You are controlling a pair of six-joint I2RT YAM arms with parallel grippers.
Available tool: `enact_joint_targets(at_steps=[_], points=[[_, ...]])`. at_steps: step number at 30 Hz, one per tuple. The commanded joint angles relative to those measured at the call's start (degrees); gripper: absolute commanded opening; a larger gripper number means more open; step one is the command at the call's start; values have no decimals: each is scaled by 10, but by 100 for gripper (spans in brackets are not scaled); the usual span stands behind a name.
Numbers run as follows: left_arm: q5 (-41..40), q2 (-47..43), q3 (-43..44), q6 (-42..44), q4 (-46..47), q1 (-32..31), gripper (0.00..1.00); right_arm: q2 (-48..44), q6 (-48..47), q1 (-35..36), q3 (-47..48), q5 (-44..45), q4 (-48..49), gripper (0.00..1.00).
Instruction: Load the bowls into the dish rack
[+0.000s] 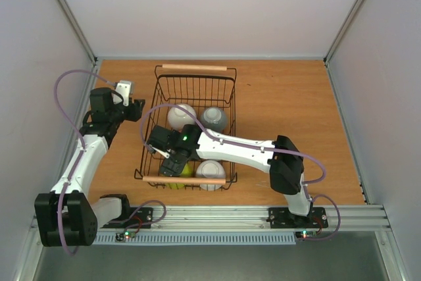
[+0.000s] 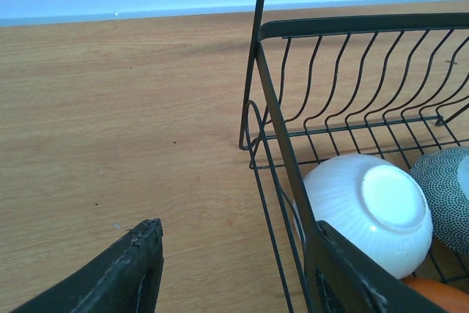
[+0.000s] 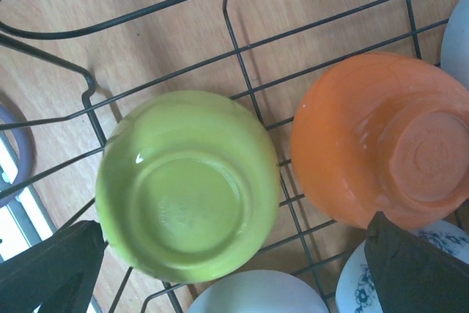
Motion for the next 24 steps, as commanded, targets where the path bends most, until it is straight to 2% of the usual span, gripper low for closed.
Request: enact_joint_targets(at_steps=[1, 9, 15, 19, 24], points=[[8, 7, 14, 0, 19, 4, 54, -24, 7, 12, -7, -14, 3, 99], [7, 4, 12, -1, 18, 5, 54, -55, 14, 12, -42, 24, 44, 99], [1, -8, 6, -3, 25, 6, 54, -103, 45, -2, -83, 113, 90, 99], [-4, -22, 0, -5, 31, 8, 54, -169, 96, -62, -115, 132, 108, 99], [-17, -34, -6, -7, 40, 11, 54, -321, 161, -181, -216, 132, 151, 99]])
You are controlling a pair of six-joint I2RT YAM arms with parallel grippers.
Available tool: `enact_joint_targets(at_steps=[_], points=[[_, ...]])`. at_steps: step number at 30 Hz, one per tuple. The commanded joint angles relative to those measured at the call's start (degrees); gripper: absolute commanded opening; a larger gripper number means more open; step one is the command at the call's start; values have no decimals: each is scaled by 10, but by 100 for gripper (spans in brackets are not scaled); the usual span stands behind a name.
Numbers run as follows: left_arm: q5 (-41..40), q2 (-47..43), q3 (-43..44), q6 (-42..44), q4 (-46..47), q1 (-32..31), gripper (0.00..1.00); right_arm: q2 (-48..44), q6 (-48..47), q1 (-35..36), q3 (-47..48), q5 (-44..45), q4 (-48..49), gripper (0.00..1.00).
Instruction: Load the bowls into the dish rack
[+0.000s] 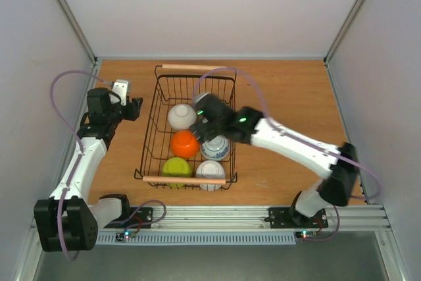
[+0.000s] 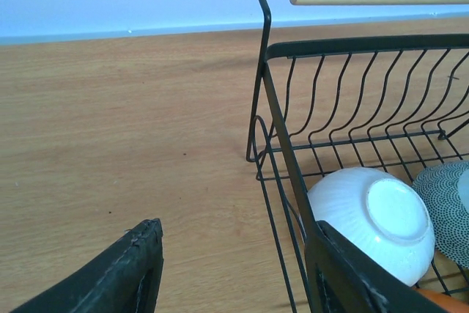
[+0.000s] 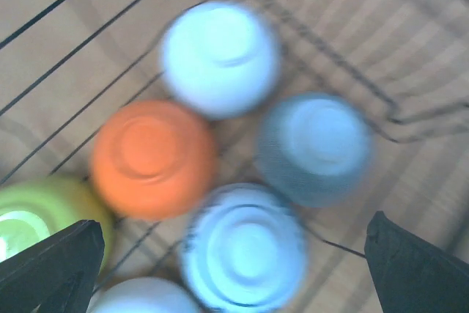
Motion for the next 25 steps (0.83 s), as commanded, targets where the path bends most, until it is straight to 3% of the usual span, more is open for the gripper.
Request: enact_joint_targets(at_steps=[1, 5, 10, 14, 25], points=[[-18, -19, -7, -6, 39, 6, 54, -143, 85, -116, -71, 30, 44, 99], [-27, -24, -11, -11, 47, 9, 54, -266, 112, -230, -147, 24, 38, 99], [-36, -19, -11, -13, 49, 11, 54, -338, 124, -322, -221, 26, 7, 99], [-37, -13, -6, -14, 44, 11, 54, -356, 142, -327, -262, -3, 20, 99], [-30, -9, -6, -14, 45, 13, 55, -338, 165, -327, -282, 46, 10, 99]])
